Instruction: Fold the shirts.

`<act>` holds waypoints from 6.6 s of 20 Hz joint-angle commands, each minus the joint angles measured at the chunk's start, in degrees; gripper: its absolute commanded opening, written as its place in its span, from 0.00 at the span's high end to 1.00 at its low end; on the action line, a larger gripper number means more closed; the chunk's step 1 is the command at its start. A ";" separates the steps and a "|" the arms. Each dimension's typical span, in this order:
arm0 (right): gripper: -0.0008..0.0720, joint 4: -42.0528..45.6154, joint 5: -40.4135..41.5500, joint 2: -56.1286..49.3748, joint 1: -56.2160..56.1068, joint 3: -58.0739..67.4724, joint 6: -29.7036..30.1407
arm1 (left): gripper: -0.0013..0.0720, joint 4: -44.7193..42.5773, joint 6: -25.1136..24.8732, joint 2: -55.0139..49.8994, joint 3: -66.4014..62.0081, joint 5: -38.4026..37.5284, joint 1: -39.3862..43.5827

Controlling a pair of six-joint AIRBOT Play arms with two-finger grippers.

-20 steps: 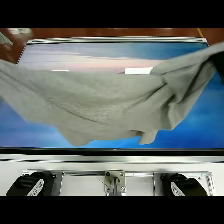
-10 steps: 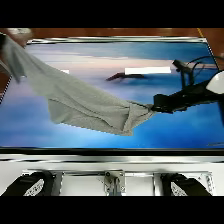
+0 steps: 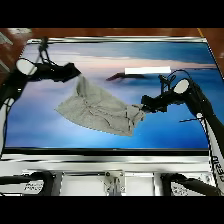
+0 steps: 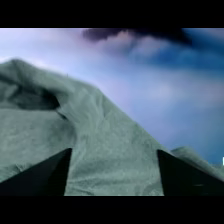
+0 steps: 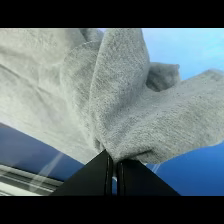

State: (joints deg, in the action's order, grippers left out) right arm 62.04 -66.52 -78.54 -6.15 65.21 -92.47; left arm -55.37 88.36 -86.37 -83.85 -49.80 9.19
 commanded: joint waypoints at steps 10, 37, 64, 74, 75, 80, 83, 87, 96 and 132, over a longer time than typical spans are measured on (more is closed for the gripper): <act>0.90 2.60 -0.48 -1.46 0.02 2.58 3.61 | 0.32 -8.63 1.84 19.28 16.09 -22.88 -16.00; 0.90 2.80 4.44 -1.46 -0.04 2.58 3.63 | 0.01 24.30 -7.39 9.14 46.53 3.82 4.74; 0.90 -1.03 5.73 -1.46 -0.02 2.58 2.69 | 0.94 30.08 -2.71 8.76 44.48 25.03 8.74; 0.90 -2.80 24.52 14.64 1.14 22.18 7.28 | 0.94 29.83 -16.68 54.40 25.53 29.44 -4.04; 0.90 -0.87 28.55 17.03 1.46 25.27 6.38 | 0.94 29.86 -16.48 57.18 22.64 30.14 -6.91; 0.90 9.09 29.79 25.14 1.44 35.80 2.67 | 0.94 29.81 -5.20 62.25 16.50 19.45 -18.91; 0.90 12.41 23.15 28.39 1.44 36.39 2.69 | 0.94 26.95 -1.01 59.80 16.74 2.84 -21.35; 0.90 17.09 15.96 33.03 1.44 36.39 2.75 | 0.94 22.18 0.11 58.99 17.75 -13.42 -21.38; 0.90 17.59 0.92 30.58 1.44 36.37 1.64 | 0.94 10.14 9.51 66.86 36.54 -25.55 -21.38; 0.21 -4.00 -26.10 -11.23 20.24 15.65 8.96 | 0.01 2.60 -14.88 27.39 63.43 -14.82 -37.55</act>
State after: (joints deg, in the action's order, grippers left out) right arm 68.23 -91.02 -89.89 11.29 84.53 -85.19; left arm -57.80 75.13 -57.54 -24.16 -70.11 -29.23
